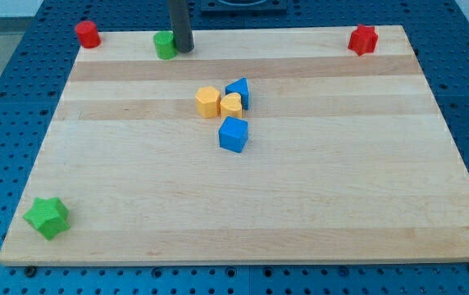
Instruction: Place the green circle at the top left of the board
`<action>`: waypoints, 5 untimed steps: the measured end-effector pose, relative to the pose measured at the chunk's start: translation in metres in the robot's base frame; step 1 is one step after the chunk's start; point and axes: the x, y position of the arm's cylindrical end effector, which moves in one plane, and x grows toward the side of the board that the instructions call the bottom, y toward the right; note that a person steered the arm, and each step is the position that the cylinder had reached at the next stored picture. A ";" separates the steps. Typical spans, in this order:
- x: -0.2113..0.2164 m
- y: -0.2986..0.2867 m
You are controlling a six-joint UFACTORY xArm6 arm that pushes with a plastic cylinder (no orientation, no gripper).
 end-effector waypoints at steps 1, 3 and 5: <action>0.001 -0.006; 0.001 -0.039; 0.001 -0.069</action>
